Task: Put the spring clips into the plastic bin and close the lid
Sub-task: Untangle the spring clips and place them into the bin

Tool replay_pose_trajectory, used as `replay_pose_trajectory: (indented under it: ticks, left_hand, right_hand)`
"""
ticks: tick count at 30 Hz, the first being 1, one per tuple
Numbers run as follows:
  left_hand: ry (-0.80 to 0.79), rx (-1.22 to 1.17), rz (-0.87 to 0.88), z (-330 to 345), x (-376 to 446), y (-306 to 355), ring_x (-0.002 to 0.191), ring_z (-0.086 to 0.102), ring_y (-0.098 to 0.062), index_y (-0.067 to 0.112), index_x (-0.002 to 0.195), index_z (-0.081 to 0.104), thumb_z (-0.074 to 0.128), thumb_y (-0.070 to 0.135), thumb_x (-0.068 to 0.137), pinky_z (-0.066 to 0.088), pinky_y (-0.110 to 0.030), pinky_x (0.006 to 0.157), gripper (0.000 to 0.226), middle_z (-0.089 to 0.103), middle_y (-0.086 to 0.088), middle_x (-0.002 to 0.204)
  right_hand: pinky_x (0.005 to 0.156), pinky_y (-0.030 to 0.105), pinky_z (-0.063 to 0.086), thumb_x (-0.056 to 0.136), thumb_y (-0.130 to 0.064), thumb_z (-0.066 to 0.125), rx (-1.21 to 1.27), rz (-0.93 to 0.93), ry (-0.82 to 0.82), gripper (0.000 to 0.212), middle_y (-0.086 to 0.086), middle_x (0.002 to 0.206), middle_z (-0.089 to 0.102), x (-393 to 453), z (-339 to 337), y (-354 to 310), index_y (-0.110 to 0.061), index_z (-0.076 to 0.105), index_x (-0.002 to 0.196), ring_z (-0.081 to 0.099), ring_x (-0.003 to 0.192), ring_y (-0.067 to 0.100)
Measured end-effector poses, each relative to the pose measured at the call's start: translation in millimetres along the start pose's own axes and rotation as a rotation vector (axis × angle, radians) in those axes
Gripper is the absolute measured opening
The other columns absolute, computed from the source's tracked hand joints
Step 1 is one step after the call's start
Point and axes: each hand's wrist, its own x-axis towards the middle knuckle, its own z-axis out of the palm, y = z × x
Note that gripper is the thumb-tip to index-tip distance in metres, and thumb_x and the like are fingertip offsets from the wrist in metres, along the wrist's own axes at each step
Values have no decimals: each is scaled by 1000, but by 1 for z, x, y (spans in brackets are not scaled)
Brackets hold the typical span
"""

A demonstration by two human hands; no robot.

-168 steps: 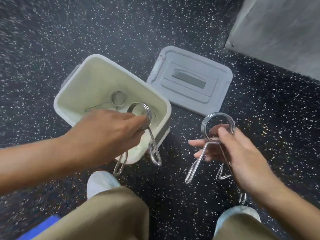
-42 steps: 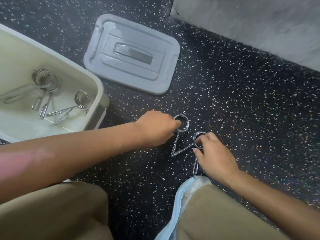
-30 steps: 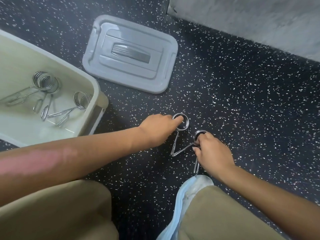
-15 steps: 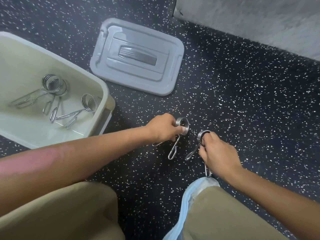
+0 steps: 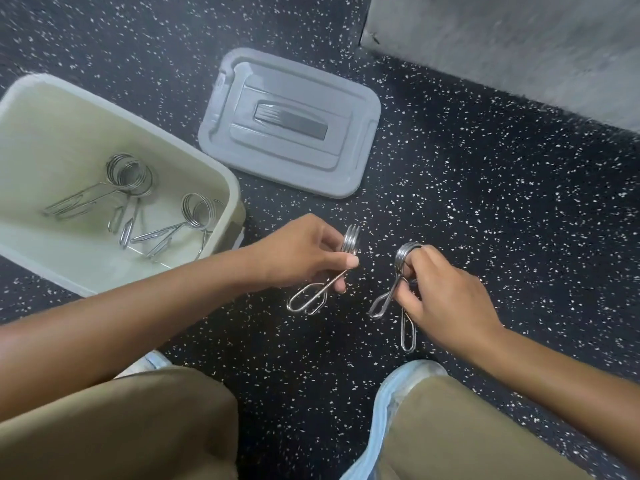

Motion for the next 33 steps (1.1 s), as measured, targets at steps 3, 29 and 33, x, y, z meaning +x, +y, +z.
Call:
replay_pose_trajectory:
  ticks: [3,29,33]
  left_hand:
    - [47,41,52,-15,-30,13,66,69,-15,7,90,78,68,29,94,55,-25,66,24,80,-3,81]
    - [615,1059,-49,-195,-143,-59,42,44,-18,4,75,58,59,26,98,29,-27,44,33,50,-7,53]
    - [555,1182,-202,-217,-119,-87,46,45,-25,4,68,44,56,5,94,45,-33,48,29,44,-9,57]
  right_hand:
    - [47,31,26,91,-32,54,30,-48,11,14,-9,85,44,5,-15,-15,-23,43,89,37,47,9]
    - [54,21,33,86,-39,58,308,-252,24,14,-20,77,46,37,-61,-156,-32,46,85,49,59,10]
    - [52,22,35,86,-38,60,296,-271,12,16,-26,85,47,41,-60,-163,-35,44,85,50,65,18]
